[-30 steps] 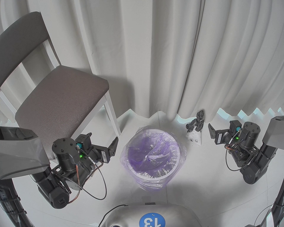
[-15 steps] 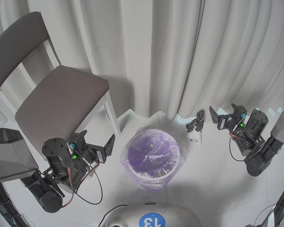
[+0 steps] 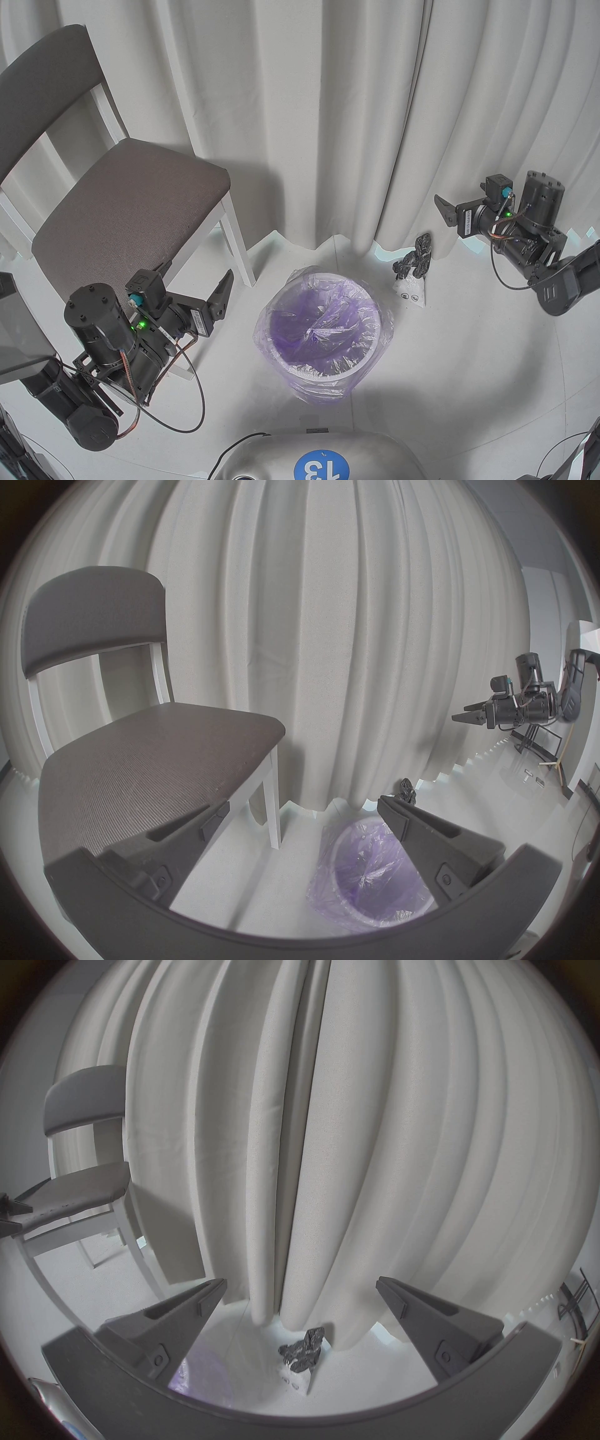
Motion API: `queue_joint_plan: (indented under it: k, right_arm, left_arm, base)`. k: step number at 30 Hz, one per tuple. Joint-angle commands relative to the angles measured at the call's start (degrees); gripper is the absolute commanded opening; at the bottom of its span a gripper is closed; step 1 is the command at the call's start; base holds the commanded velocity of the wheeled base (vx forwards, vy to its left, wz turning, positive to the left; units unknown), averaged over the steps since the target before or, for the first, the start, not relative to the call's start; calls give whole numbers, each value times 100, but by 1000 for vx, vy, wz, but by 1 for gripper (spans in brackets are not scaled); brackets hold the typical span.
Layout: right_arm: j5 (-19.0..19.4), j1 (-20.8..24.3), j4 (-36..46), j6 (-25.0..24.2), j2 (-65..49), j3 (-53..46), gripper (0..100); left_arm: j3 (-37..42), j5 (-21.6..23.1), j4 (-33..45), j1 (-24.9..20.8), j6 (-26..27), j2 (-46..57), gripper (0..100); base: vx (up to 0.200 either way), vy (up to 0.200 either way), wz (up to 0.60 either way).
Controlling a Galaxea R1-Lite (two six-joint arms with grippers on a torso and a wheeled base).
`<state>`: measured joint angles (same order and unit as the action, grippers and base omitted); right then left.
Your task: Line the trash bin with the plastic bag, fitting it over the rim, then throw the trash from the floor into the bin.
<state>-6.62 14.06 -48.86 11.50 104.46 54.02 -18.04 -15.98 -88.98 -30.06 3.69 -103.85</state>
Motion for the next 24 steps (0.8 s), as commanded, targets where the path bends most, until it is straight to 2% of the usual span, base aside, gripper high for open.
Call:
queue_joint_plan:
  k: [1, 4, 7, 13, 17, 18, 19, 21, 24]
  right_arm:
    - [530, -96, 1212, -666, -787, 619, 100]
    - [644, -105, 1186, -1299, -708, 373, 100]
    - [671, -122, 1159, -1545, -304, 513, 100]
    - [618, -96, 1028, -1396, 523, 768, 100]
    - [574, -140, 658, -1246, 1111, 953, 100]
    - [574, -140, 658, -1246, 1111, 953, 100]
    - [565, -219, 571, -1167, 1287, 1067, 100]
    - [574, -289, 571, -1123, 1428, 1137, 100]
    - [574, -289, 571, -1123, 1428, 1137, 100]
  left_arm:
    - [73, -1, -102, 0, 96, 330, 100]
    - [187, -10, -102, -8, 96, 366, 100]
    - [301, 7, -102, 88, 44, 313, 100]
    - [231, 43, -5, 343, -27, 243, 100]
    - [134, 69, -85, 396, -589, 190, 100]
    - [134, 69, -85, 396, -589, 190, 100]
    - [-33, 113, -102, 545, -818, 243, 100]
    - [-226, 139, -102, 783, -888, 260, 100]
    - [-226, 139, -102, 783, -888, 260, 100]
  base:
    - [0, 0, 0]
    - [0, 0, 0]
    - [0, 0, 0]
    - [0, 0, 0]
    - [0, 0, 0]
    - [0, 0, 0]
    - [0, 0, 0]
    - [0, 0, 0]
    - [0, 0, 0]
